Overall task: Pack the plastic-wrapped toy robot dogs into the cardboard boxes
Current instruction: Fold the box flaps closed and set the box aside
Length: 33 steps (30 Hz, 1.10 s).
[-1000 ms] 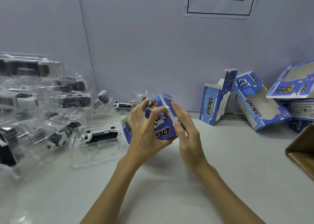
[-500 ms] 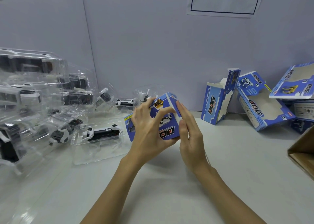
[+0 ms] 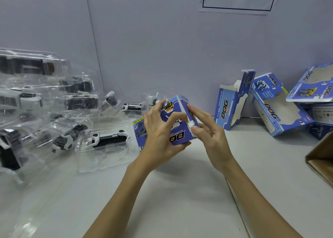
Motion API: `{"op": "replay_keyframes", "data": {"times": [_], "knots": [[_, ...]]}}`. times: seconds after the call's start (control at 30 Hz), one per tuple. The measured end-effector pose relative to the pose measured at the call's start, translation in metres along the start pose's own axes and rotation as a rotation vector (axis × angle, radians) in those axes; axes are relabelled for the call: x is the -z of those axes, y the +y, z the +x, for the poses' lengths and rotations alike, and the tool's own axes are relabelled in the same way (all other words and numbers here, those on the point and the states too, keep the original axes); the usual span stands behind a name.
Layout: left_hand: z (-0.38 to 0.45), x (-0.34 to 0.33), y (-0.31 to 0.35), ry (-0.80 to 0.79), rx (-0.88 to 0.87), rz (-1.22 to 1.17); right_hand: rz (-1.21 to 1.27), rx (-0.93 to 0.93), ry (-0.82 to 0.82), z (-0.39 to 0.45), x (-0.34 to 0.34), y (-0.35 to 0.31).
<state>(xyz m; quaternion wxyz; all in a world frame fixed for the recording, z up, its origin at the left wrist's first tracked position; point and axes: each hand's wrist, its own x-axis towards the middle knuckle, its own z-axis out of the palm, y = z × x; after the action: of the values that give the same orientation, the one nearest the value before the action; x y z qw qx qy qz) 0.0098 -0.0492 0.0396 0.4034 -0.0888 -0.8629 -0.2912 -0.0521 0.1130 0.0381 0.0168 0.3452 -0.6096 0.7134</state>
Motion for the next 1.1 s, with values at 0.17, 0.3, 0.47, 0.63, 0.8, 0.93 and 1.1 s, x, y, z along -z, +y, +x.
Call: {"op": "replay_keyframes", "data": {"times": [0.17, 0.3, 0.47, 0.63, 0.8, 0.93, 1.1], "knots": [[0.000, 0.002, 0.000, 0.009, 0.025, -0.011, -0.024, -0.016, -0.054, 0.000, 0.004, -0.001], [0.000, 0.003, -0.003, 0.001, 0.004, 0.014, -0.062, 0.021, -0.054, -0.002, 0.004, 0.001], [0.000, 0.004, -0.004, 0.021, -0.002, 0.014, -0.200, 0.137, -0.052, -0.003, -0.004, 0.010], [-0.002, 0.005, -0.002, 0.091, 0.003, -0.040, -0.416, 0.306, -0.072, -0.008, -0.013, 0.018], [-0.002, 0.005, -0.005, 0.116, 0.008, 0.019, -0.507, 0.349, -0.070, -0.011, -0.014, 0.017], [-0.001, 0.004, -0.010, 0.123, 0.017, 0.084, -0.543, 0.361, -0.021, -0.013, -0.019, 0.018], [-0.001, 0.001, -0.011, 0.135, -0.001, 0.125, -0.579, 0.396, 0.003, -0.014, -0.023, 0.018]]}}
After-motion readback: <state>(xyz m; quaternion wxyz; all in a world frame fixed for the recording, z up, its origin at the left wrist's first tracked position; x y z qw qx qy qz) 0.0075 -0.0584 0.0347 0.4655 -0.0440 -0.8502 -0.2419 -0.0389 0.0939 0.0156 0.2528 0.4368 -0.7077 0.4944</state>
